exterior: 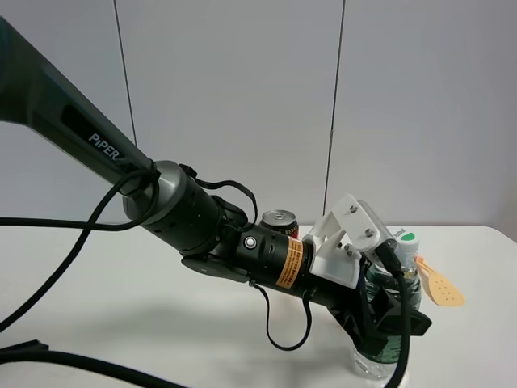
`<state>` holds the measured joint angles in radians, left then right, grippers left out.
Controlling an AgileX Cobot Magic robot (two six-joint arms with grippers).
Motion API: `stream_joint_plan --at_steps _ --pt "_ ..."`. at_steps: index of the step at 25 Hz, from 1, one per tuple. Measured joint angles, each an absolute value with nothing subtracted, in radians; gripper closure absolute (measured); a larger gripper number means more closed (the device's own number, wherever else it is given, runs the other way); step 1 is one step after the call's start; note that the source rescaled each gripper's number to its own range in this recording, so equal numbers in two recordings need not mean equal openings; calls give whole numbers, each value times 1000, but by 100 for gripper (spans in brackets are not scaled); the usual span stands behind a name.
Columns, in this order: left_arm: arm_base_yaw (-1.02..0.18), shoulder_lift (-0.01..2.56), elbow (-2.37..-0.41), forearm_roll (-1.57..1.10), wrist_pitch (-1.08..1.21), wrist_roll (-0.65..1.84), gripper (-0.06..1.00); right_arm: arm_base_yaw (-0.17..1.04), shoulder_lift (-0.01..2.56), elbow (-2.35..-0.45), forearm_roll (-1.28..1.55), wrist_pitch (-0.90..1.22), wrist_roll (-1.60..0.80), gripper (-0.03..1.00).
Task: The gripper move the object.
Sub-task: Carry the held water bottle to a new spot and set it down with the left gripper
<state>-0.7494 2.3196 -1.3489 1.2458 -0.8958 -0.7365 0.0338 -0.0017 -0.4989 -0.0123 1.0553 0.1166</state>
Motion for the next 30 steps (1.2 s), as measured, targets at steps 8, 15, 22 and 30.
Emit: stream_joint_plan --at_steps 8,15,22,30 --pt "-749 2326 -1349 1238 -897 -702 93 34 -2 -499 -12 1055 117 -3" --pt "-749 2326 -1349 1238 -894 -664 92 34 -2 -499 -12 1055 117 -3" --pt "-749 2324 -1360 1219 -915 -661 60 34 -2 -499 -12 1055 117 -3" --pt "-749 2263 -1360 1221 -901 -661 46 34 -2 -499 -12 1055 117 -3"
